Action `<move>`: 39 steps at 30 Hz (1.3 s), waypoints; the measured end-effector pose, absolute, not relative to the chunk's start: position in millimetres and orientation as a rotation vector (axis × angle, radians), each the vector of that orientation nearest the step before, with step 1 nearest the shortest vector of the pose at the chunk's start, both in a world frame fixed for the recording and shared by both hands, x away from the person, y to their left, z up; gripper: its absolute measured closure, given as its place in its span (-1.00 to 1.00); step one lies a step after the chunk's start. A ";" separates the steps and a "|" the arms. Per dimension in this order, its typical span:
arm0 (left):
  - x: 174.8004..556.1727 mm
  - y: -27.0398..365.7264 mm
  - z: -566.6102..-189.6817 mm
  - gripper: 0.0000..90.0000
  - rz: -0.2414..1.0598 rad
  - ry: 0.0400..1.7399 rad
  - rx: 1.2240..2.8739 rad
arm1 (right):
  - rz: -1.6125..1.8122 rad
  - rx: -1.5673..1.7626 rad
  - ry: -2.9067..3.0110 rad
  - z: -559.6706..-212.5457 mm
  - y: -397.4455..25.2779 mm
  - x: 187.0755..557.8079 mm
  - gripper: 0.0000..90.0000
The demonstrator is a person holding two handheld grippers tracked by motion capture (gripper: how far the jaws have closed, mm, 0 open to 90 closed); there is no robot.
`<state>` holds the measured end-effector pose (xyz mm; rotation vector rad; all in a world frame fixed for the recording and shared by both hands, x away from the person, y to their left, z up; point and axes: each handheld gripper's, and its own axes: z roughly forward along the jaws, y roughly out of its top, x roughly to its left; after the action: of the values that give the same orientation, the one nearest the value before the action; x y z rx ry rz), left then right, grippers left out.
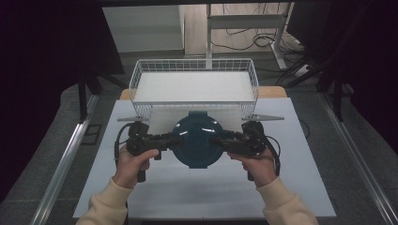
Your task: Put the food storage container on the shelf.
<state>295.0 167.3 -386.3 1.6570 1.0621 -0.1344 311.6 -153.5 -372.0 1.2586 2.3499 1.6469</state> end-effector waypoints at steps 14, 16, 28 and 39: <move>337.0 167.5 -323.4 -0.04 -0.080 1.011 1.647 | 1.658 1.216 2.328 -309.7 -153.9 352.3 -0.18; 342.7 167.6 -316.5 -0.04 -0.074 1.003 1.653 | 1.660 1.212 2.326 -302.6 -154.0 357.3 -0.18; 381.2 169.2 -286.6 -0.04 -0.071 0.995 1.658 | 1.651 1.201 2.328 -270.2 -152.5 394.5 -0.18; 418.7 171.7 -289.7 -0.04 -0.108 1.033 1.656 | 1.640 1.230 2.351 -270.1 -150.0 434.0 -0.18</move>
<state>418.7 171.7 -289.7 1.6556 1.0333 -0.1084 434.0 -150.0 -270.1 1.2301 2.3511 1.6401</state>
